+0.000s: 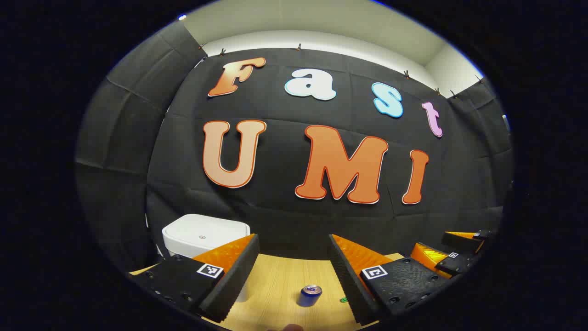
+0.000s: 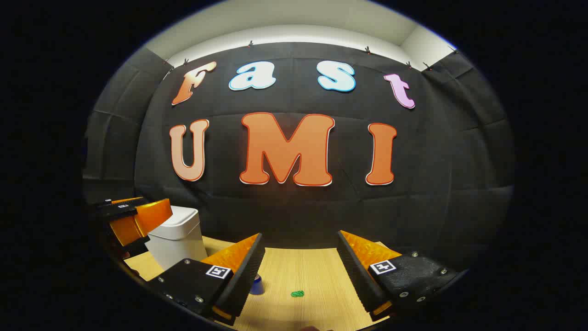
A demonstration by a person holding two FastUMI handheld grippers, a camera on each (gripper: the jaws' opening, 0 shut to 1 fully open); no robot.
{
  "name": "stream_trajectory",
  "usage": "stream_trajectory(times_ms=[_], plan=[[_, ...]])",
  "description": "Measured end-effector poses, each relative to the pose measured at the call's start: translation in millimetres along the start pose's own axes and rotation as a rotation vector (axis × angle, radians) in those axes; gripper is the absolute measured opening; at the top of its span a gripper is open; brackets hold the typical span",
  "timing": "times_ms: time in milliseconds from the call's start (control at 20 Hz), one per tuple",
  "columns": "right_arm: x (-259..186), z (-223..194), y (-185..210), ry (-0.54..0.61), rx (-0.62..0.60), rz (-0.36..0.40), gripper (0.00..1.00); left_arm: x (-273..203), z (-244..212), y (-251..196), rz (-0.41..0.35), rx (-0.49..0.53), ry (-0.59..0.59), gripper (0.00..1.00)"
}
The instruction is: Press the lid of the desktop garbage bin to open it, pick up the crumpled paper on the desktop and throw it into the bin, then pick up the pop can on the desktop and drop it into the bin, and finally close the garbage bin lid.
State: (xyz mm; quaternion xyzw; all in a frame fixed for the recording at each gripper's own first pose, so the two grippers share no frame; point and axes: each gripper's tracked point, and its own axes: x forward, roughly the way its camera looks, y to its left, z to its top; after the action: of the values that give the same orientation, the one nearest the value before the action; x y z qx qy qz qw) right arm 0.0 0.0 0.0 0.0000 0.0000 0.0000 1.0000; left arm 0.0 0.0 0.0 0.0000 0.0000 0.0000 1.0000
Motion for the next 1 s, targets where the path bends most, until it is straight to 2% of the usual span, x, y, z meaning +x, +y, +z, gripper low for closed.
stream_trajectory(times_ms=[50,400,1000], plan=[[2,0,0,-0.007,-0.007,0.008,0.94,0,-2,-7,-0.006,0.01,0.005,0.93],[12,-7,-2,0.012,-0.008,0.045,0.94,0,-5,-26,-0.023,0.055,0.018,0.94],[21,-9,-9,0.007,-0.013,0.007,0.94,17,-11,-19,-0.022,0.08,0.033,0.94]])
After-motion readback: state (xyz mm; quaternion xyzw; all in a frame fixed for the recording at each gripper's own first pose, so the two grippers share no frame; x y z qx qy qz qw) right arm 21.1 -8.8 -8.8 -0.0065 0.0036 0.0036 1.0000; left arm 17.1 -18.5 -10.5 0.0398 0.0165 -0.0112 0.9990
